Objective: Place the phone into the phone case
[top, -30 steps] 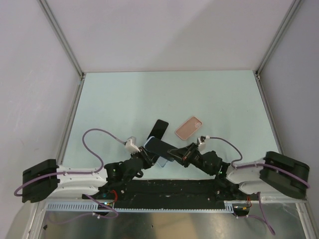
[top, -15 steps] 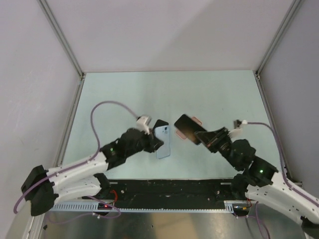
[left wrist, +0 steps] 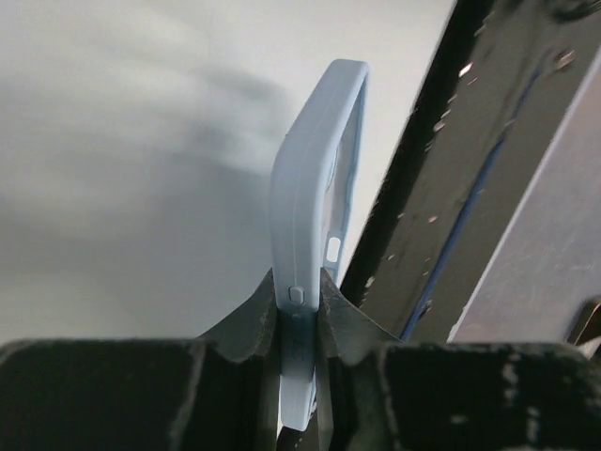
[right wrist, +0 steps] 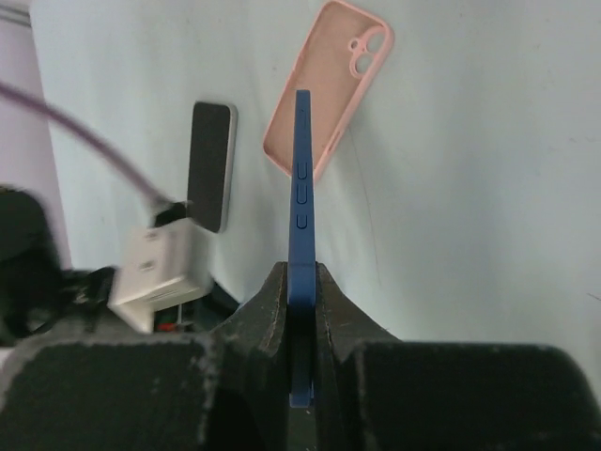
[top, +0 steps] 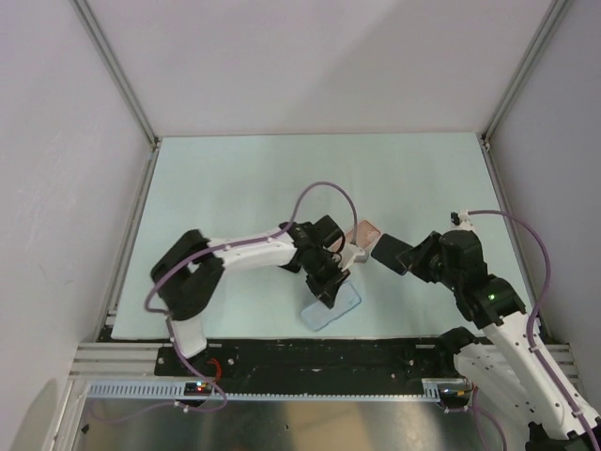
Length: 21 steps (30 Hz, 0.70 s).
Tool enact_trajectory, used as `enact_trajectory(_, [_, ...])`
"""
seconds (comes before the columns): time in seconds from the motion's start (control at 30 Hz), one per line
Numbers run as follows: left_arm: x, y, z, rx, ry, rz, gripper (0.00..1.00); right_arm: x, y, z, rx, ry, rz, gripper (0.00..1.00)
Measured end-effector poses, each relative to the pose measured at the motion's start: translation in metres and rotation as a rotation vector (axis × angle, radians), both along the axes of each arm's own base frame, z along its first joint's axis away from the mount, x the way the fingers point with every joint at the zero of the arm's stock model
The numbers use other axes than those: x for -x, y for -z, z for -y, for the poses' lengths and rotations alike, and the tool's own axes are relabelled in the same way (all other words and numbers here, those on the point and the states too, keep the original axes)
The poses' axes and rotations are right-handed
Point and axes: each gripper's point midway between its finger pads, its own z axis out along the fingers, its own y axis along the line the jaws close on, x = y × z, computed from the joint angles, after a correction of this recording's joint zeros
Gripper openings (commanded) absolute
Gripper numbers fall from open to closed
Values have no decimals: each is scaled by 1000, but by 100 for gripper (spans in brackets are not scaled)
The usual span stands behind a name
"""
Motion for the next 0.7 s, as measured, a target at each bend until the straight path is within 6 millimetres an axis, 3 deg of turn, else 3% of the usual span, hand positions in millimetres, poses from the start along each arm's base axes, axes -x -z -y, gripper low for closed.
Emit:
enact_trajectory(0.07, [7,24,-8,-81,33,-40,14,5,4,0,12,-27,-19,0])
enact_trajectory(0.13, [7,35,-11,-121,45,-55,23,8,6,-1,19,-47,-24,0])
enact_trajectory(0.27, [-1,36,-15,-165,44,-20,48,10,6,-3,21,-69,-23,0])
enact_trajectory(0.43, [-27,40,-25,-259,-37,103,62,10,7,-3,29,-80,-25,0])
enact_trajectory(0.57, [-53,27,-35,-323,-205,226,57,10,11,-5,37,-87,-40,0])
enact_trajectory(0.7, [-79,-11,-53,-294,-576,359,50,13,12,-9,44,-115,-43,0])
